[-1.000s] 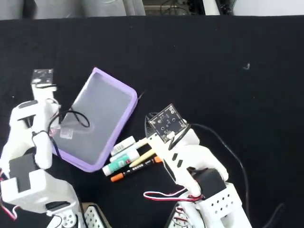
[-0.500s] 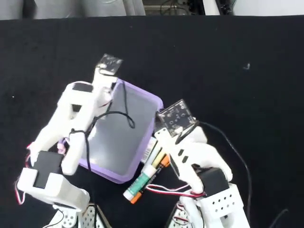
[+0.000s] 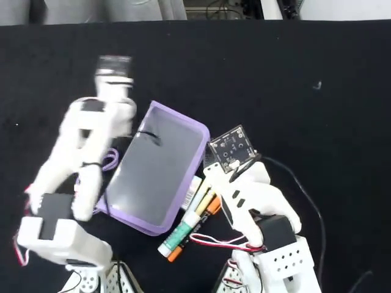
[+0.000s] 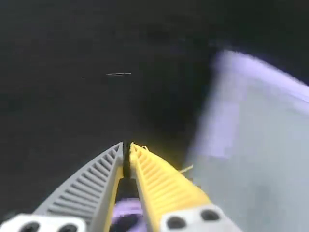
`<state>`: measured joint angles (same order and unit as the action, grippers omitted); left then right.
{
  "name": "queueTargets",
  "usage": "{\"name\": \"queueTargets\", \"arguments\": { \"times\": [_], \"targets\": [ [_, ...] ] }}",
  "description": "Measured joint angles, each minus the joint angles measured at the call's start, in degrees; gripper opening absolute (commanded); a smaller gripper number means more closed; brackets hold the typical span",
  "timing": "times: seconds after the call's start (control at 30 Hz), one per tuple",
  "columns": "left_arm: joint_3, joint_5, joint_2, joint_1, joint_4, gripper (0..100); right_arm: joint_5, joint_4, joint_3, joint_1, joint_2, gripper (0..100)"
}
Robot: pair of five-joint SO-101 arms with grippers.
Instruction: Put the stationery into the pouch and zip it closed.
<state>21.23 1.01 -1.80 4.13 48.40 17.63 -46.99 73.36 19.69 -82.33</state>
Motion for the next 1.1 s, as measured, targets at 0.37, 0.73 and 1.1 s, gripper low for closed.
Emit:
{"name": "queueTargets", "arguments": {
  "times": [0.37, 0.73, 1.1],
  "targets": [
    [-4.0, 0.0, -0.1, 37.3, -0.1, 3, 0.1, -3.7, -1.8, 17.1, 1.0, 1.2],
    [-10.9, -0.1, -0.1, 62.0, -0.1, 3, -2.9, 4.9, -16.1, 27.4, 34.2, 1.2],
    [-7.2, 0.1, -0.3, 70.3, -12.3, 3, -15.6, -4.4, -55.4, 36.3, 73.8, 1.2]
  ]
}}
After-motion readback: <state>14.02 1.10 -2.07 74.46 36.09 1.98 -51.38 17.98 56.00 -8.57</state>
